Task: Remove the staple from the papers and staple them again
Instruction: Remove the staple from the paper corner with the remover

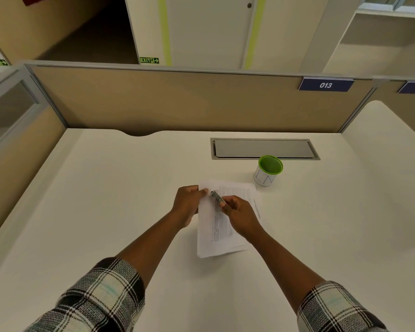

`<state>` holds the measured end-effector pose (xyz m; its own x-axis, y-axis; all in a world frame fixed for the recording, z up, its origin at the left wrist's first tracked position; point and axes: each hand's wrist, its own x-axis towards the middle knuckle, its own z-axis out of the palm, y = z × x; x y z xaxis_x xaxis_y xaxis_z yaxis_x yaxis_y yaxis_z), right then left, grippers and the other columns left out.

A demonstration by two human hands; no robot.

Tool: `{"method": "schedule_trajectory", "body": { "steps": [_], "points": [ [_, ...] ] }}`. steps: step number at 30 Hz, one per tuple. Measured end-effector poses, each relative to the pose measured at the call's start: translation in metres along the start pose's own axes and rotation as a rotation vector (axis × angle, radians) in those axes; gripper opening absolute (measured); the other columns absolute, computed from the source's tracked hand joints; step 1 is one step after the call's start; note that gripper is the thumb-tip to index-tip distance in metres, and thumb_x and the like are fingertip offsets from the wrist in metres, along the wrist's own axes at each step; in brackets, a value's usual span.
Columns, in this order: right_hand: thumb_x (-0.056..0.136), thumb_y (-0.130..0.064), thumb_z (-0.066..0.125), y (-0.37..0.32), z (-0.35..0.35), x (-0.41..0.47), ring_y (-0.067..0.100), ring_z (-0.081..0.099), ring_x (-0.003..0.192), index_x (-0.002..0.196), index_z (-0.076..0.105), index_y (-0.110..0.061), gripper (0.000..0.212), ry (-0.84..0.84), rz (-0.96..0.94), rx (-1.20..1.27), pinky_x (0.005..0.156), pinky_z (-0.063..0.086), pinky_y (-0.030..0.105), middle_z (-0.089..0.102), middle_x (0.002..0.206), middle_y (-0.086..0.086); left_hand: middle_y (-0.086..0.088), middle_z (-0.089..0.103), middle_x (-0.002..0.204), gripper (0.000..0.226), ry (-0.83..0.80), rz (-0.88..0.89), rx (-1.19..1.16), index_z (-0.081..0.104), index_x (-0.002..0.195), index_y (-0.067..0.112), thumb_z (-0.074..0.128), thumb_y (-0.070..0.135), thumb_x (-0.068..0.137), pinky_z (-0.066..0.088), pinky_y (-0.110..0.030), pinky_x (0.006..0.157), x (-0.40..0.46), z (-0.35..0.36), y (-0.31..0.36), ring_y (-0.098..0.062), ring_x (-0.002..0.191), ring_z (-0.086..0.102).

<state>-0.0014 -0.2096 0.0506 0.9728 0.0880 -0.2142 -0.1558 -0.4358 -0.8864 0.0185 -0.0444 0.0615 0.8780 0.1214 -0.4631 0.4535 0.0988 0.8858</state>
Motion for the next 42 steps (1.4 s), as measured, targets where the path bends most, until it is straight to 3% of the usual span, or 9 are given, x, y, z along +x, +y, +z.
{"method": "schedule_trajectory", "body": {
  "steps": [13, 22, 29, 37, 42],
  "points": [
    [0.096, -0.027, 0.056, -0.008, -0.001, -0.004, 0.015, 0.062, 0.096, 0.111, 0.066, -0.015, 0.022, 0.012, -0.057, 0.011, 0.083, 0.046, 0.022, 0.068, 0.103, -0.002, -0.016, 0.071, 0.113, 0.029, -0.060, -0.034, -0.079, 0.066, 0.116, 0.001, 0.052, 0.017, 0.095, 0.052, -0.053, 0.095, -0.001, -0.001, -0.002, -0.037, 0.102, 0.067],
    [0.095, -0.028, 0.057, -0.008, 0.000, -0.005, 0.007, 0.061, 0.090, 0.110, 0.067, -0.018, 0.021, 0.006, -0.098, 0.022, 0.074, 0.044, 0.011, 0.067, 0.099, -0.007, -0.015, 0.072, 0.110, 0.018, -0.053, -0.015, -0.046, 0.070, 0.100, 0.009, 0.054, 0.016, 0.095, 0.053, -0.051, 0.094, -0.001, -0.002, -0.001, -0.037, 0.100, 0.068],
    [0.095, -0.029, 0.057, -0.006, 0.002, -0.005, 0.010, 0.062, 0.095, 0.111, 0.067, -0.019, 0.021, 0.007, -0.100, 0.017, 0.078, 0.045, 0.013, 0.068, 0.103, -0.007, -0.017, 0.071, 0.111, 0.025, -0.044, -0.011, -0.028, 0.069, 0.109, 0.000, 0.055, 0.016, 0.095, 0.055, -0.048, 0.092, -0.006, -0.001, 0.000, -0.036, 0.100, 0.068],
    [0.092, -0.032, 0.060, -0.003, 0.004, -0.009, 0.008, 0.060, 0.094, 0.113, 0.066, -0.020, 0.025, 0.070, -0.175, -0.101, 0.074, 0.039, 0.007, 0.067, 0.106, -0.007, -0.017, 0.072, 0.102, 0.031, 0.021, -0.011, -0.023, 0.072, 0.098, 0.005, 0.062, 0.033, 0.090, 0.054, -0.055, 0.091, -0.012, 0.005, 0.004, -0.040, 0.096, 0.067],
    [0.090, -0.032, 0.063, 0.003, 0.007, -0.011, 0.010, 0.058, 0.095, 0.112, 0.065, -0.020, 0.025, 0.137, -0.237, -0.195, 0.083, 0.045, 0.022, 0.066, 0.106, -0.005, -0.019, 0.072, 0.101, 0.022, 0.044, -0.025, -0.043, 0.073, 0.090, 0.007, 0.064, 0.027, 0.090, 0.056, -0.053, 0.088, -0.015, 0.007, 0.005, -0.040, 0.094, 0.068]
  ]
}}
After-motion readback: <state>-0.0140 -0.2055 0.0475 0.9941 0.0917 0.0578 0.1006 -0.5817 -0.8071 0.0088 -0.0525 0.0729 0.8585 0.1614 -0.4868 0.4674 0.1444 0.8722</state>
